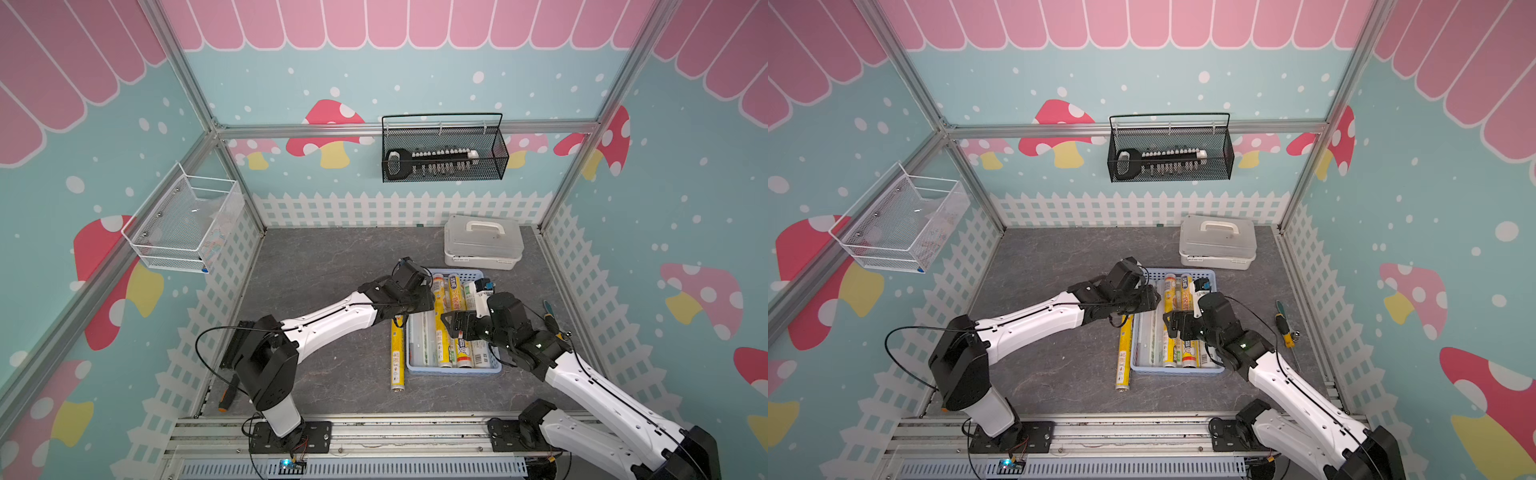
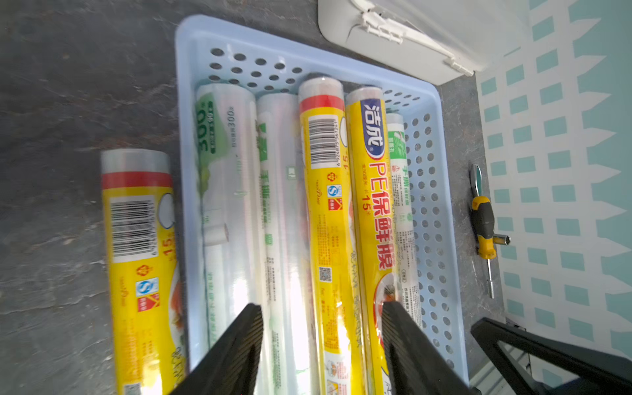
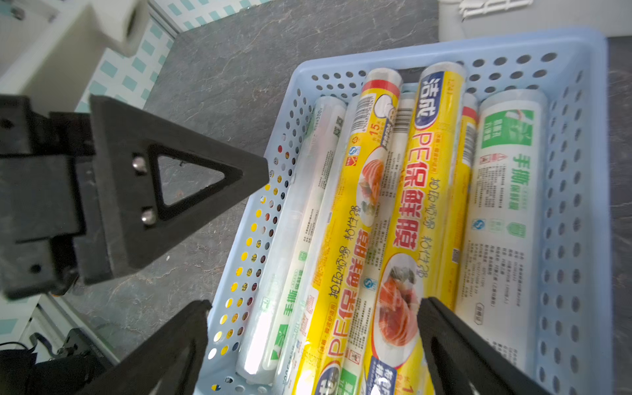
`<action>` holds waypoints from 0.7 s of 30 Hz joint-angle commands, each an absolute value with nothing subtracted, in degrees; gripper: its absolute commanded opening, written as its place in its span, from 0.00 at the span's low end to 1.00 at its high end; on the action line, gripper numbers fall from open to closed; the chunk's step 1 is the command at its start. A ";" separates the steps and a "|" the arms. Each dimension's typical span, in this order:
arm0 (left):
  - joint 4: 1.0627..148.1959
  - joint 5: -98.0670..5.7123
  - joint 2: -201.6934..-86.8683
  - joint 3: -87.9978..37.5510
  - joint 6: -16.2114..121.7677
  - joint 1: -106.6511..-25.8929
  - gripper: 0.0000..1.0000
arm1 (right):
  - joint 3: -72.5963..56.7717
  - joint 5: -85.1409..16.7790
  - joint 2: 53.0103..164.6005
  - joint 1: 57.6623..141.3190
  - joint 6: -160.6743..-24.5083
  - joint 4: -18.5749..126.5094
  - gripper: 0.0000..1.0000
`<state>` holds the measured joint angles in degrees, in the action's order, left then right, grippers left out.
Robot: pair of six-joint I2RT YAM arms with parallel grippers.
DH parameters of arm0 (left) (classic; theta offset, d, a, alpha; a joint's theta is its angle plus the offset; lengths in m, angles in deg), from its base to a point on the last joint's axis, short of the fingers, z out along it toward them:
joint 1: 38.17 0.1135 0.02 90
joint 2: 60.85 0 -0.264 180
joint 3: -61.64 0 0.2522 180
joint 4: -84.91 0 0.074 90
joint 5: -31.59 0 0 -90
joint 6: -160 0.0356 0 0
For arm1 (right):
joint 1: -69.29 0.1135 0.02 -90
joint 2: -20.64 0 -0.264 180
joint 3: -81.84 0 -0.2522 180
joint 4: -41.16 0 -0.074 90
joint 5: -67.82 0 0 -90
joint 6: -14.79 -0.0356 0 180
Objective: Put the plastic wrap into the basket
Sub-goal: Pick up the plastic wrap from the center of the board.
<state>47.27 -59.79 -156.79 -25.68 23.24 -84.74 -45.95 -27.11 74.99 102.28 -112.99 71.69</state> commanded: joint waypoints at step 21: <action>48.59 -61.86 -145.61 -6.28 25.54 -79.57 0.61 | -33.53 -28.61 92.86 111.69 -108.28 69.68 0.95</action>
<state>47.68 -62.64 -146.30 -7.27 24.61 -79.84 -35.54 -29.51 91.73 110.74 -109.51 69.88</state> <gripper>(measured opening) 0.610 0.952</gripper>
